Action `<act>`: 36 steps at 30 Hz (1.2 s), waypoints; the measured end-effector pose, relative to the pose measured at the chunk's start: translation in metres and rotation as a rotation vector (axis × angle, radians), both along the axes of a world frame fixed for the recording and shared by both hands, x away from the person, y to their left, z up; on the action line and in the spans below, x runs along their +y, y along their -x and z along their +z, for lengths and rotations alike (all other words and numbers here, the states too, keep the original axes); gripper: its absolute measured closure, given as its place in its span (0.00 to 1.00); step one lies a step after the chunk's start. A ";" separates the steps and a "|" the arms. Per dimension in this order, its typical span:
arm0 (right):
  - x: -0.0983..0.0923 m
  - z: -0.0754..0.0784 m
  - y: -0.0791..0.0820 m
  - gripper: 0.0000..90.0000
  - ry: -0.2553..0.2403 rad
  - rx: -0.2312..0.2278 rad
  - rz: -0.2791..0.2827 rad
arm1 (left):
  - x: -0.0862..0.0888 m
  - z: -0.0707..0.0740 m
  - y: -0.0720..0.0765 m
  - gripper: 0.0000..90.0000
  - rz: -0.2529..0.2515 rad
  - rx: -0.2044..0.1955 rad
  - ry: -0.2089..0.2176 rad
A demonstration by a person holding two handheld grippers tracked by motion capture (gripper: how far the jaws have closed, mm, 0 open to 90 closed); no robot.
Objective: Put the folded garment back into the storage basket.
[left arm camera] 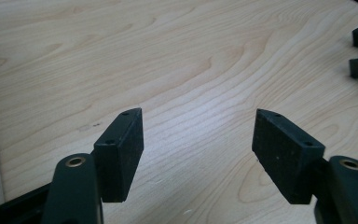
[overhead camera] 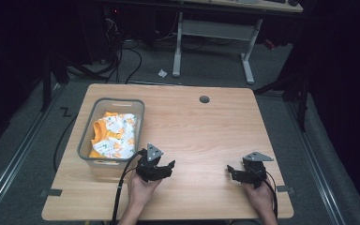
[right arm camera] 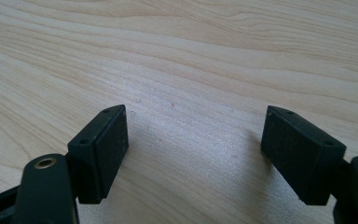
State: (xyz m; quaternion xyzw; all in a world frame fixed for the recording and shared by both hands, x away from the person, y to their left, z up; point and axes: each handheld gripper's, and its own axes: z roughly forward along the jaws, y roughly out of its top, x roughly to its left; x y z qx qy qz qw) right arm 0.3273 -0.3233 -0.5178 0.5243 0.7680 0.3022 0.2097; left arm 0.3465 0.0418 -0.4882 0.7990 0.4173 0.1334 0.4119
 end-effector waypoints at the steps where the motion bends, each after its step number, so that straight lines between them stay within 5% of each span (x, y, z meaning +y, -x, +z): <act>1: 0.000 0.000 0.000 0.26 0.000 0.000 0.000 | -0.001 -0.003 0.000 0.38 0.001 0.008 0.003; 36: 0.000 0.000 0.000 0.26 -0.001 0.000 -0.001 | -0.011 -0.029 -0.004 0.39 0.037 0.019 -0.049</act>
